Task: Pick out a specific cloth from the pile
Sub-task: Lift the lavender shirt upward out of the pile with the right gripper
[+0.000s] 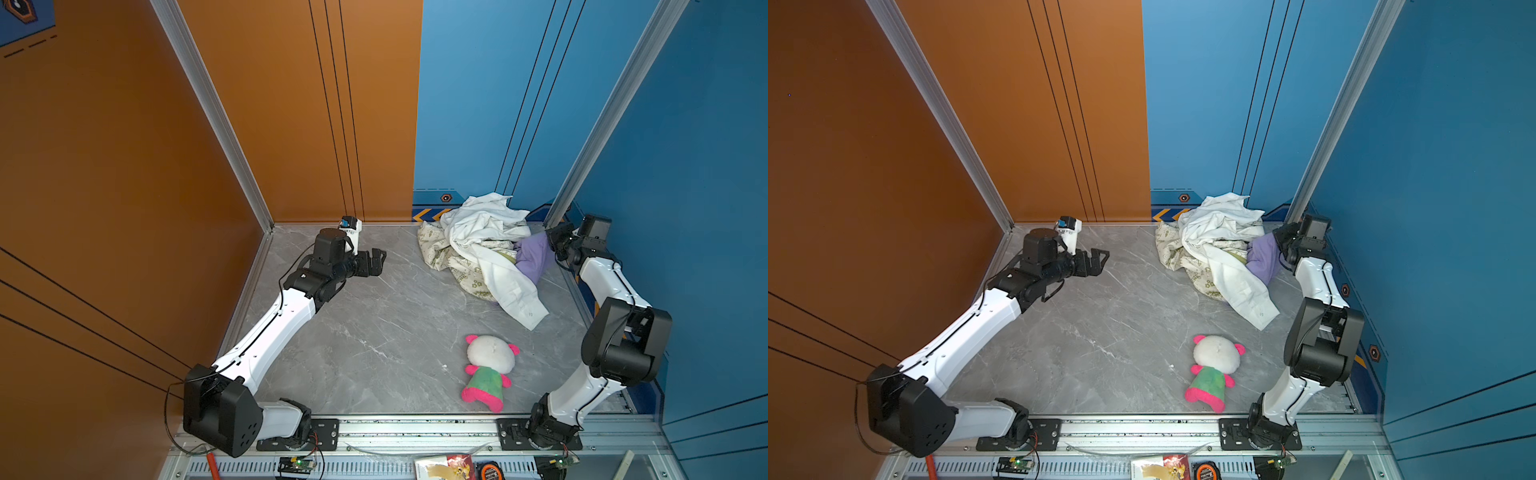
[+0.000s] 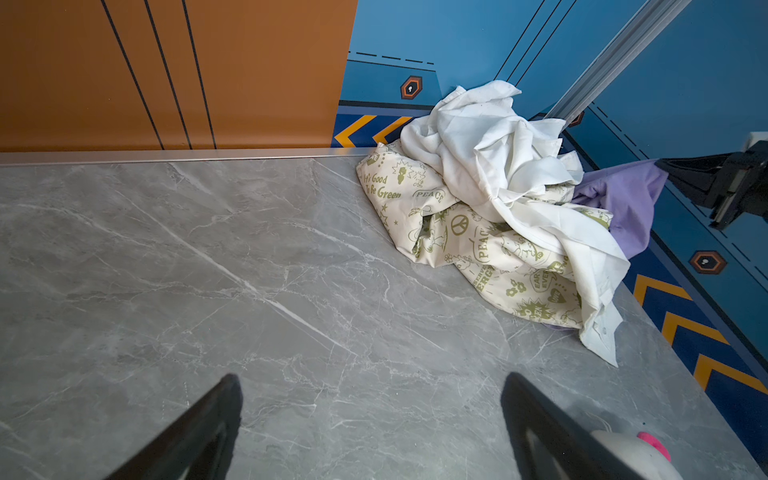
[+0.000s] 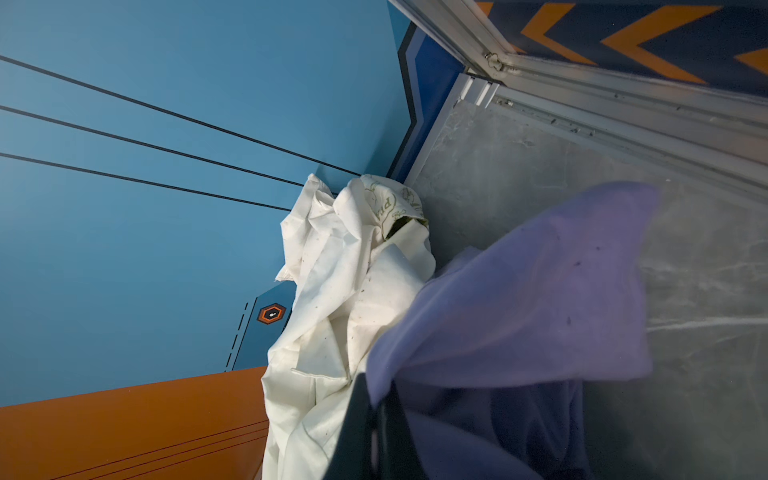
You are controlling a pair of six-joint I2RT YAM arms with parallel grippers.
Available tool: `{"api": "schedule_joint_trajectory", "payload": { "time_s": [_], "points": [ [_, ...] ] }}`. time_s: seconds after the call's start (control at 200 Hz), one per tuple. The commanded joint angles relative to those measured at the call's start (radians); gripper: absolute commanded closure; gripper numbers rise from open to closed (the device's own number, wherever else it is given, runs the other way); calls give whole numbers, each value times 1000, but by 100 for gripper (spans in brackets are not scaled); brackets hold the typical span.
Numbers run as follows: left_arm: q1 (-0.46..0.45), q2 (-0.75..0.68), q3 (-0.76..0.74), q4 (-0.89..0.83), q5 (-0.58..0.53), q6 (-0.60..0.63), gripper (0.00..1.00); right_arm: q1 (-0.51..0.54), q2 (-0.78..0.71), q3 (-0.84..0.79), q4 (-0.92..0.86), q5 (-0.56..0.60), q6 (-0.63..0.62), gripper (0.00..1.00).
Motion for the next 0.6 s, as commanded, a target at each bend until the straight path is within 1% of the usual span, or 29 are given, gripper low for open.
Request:
{"api": "schedule_joint_trajectory", "payload": {
  "time_s": [0.0, 0.32, 0.596],
  "points": [
    [-8, -34, -18, 11, -17, -5, 2, 3, -53, 52, 82, 45, 25, 100],
    [-14, -67, -48, 22, -30, -14, 2, 8, -77, 121, 126, 61, 30, 100],
    [-18, -55, -41, 36, -29, -19, 2, 13, -93, 216, 126, 77, 30, 100]
  ]
}}
